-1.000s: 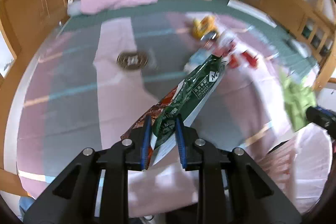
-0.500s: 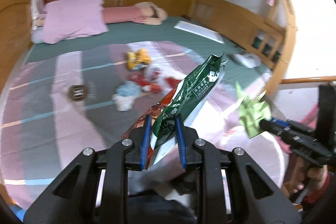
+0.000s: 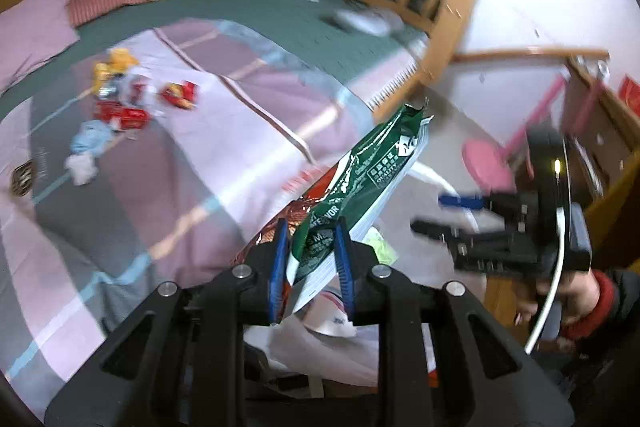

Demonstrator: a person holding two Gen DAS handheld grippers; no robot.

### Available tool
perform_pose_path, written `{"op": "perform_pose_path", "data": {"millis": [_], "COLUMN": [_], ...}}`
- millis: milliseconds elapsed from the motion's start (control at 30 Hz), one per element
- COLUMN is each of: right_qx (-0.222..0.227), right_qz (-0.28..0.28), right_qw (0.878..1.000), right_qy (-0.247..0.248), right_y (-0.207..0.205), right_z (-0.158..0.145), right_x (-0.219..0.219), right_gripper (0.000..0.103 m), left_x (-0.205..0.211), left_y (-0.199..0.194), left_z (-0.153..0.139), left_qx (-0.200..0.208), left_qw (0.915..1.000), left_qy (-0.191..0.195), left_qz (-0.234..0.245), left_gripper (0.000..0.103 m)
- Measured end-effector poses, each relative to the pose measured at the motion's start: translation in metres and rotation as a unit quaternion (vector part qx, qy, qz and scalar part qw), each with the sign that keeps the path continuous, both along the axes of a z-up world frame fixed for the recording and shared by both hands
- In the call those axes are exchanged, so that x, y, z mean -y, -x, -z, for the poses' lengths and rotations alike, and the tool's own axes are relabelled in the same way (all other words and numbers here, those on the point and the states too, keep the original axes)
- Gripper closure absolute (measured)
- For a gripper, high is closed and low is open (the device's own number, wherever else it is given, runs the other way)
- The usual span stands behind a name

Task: Collect trash
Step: 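Drop the snack bag and paper crane into the trash bag with both tools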

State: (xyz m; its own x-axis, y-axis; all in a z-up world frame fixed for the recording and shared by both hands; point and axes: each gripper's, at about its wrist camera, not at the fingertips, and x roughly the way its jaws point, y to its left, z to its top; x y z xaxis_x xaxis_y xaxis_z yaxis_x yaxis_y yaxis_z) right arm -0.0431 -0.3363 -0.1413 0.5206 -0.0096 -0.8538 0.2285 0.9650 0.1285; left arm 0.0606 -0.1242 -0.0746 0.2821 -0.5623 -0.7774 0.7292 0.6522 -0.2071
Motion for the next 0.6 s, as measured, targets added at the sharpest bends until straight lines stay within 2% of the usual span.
{"op": "perform_pose_path", "data": {"millis": [167, 200, 233, 267, 300, 367, 433, 600], "right_qx": [0.012, 0.014, 0.016, 0.016, 0.015, 0.015, 0.017, 0.039], "right_qz": [0.027, 0.028, 0.029, 0.030, 0.030, 0.030, 0.029, 0.016], "right_qw": [1.000, 0.999, 0.999, 0.999, 0.999, 0.999, 0.999, 0.999], "right_qy": [0.003, 0.004, 0.005, 0.004, 0.001, 0.000, -0.001, 0.007], "right_y": [0.013, 0.015, 0.015, 0.015, 0.014, 0.011, 0.009, -0.005], "right_z": [0.000, 0.000, 0.000, 0.000, 0.001, 0.002, 0.001, -0.008], "right_x": [0.014, 0.015, 0.015, 0.016, 0.018, 0.017, 0.016, 0.010], "right_gripper": [0.035, 0.035, 0.034, 0.034, 0.034, 0.034, 0.034, 0.034], "left_x": [0.028, 0.032, 0.034, 0.036, 0.036, 0.034, 0.029, 0.013], "left_y": [0.020, 0.023, 0.024, 0.024, 0.024, 0.021, 0.015, -0.002], "left_z": [0.016, 0.016, 0.018, 0.018, 0.018, 0.016, 0.014, 0.006], "left_qx": [-0.011, -0.010, -0.011, -0.009, -0.002, 0.004, 0.015, 0.071], "left_qw": [0.9983, 0.9980, 0.9978, 0.9978, 0.9980, 0.9984, 0.9989, 0.9948], "left_qy": [-0.018, -0.020, -0.021, -0.022, -0.024, -0.026, -0.032, -0.065], "left_qz": [0.054, 0.058, 0.063, 0.063, 0.058, 0.051, 0.031, -0.035], "left_gripper": [0.073, 0.068, 0.057, 0.051, 0.042, 0.038, 0.026, 0.020]}}
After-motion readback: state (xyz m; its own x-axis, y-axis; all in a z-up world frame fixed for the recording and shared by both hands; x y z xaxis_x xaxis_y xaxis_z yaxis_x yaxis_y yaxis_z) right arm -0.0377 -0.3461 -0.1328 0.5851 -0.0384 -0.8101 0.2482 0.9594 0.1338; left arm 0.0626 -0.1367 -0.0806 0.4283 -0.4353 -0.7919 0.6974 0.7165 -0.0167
